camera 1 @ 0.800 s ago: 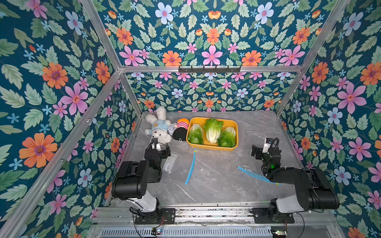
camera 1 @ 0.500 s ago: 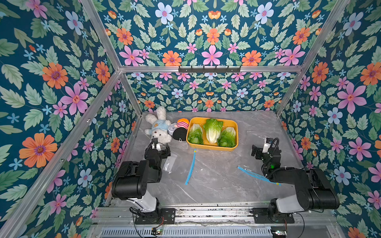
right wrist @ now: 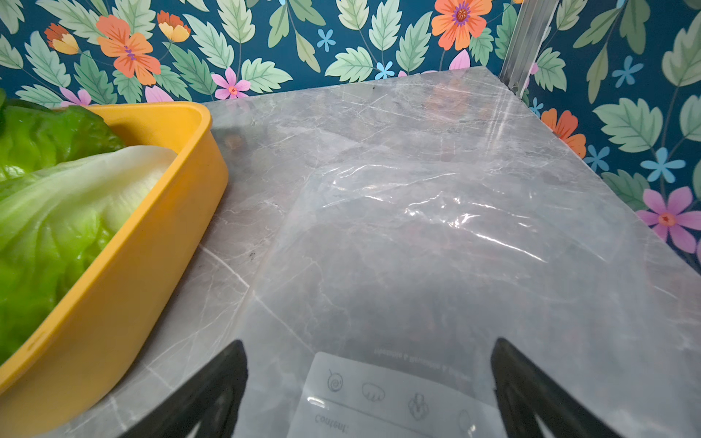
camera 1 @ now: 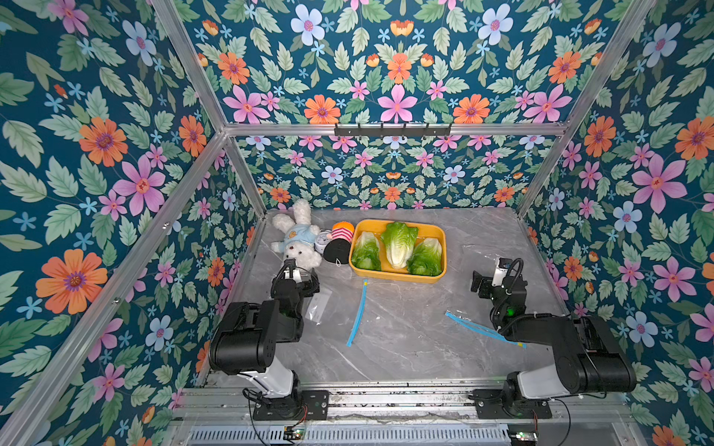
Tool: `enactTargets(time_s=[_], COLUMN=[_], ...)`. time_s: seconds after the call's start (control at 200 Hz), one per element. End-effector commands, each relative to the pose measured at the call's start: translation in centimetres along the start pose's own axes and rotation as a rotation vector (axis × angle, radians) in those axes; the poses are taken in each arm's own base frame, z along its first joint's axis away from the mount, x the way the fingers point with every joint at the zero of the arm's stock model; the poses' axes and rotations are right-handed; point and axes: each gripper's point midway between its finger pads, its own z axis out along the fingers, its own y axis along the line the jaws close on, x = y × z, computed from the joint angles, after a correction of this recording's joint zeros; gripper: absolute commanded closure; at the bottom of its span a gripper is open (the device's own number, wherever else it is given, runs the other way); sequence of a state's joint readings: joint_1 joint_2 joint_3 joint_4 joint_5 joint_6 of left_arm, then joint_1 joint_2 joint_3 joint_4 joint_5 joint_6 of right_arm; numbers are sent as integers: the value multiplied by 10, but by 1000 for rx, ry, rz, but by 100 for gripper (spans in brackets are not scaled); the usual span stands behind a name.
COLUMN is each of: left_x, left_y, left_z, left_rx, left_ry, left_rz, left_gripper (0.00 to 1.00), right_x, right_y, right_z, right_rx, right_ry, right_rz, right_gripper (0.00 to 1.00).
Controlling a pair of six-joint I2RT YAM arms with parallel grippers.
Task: Put the chinese cabbages into a zipper bag and zip it
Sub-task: Pick up the zipper food storage bag at the center of the board.
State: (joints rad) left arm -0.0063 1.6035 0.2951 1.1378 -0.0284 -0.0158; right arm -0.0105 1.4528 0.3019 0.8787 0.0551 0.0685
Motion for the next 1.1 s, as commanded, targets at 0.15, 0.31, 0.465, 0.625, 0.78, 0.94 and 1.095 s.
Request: enactTargets(time_s=[0.15, 0.31, 0.465, 0.625, 0.78, 0.94, 1.095], left_x=[-17, -31, -38, -48, -72, -82, -92], left_y=[0, -6, -11, -11, -3, 9, 6], left_z=[-2, -14, -18, -23, -25, -32, -26], left_rx=[4, 42, 72, 75, 25, -37, -26], left_ry=[-71, -103, -51, -18, 14, 15, 98], left_rz=[10, 20, 5, -60, -269, -521, -530], left_gripper=[0, 0, 0, 0, 0, 0, 0], right_x=[-14, -26, -53, -81, -83, -85, -67], right_y=[-2, -2, 0, -8, -3, 26, 56], right_z=[-1, -18, -38, -67, -94, -109, -104], right_rx=[15, 14, 10, 61, 11, -129, -246], right_ry=[-58, -92, -79, -57, -72, 49, 258], right_rz=[-6, 2, 32, 287, 454, 501, 540], right_gripper=[1, 1, 1, 1, 1, 1, 1])
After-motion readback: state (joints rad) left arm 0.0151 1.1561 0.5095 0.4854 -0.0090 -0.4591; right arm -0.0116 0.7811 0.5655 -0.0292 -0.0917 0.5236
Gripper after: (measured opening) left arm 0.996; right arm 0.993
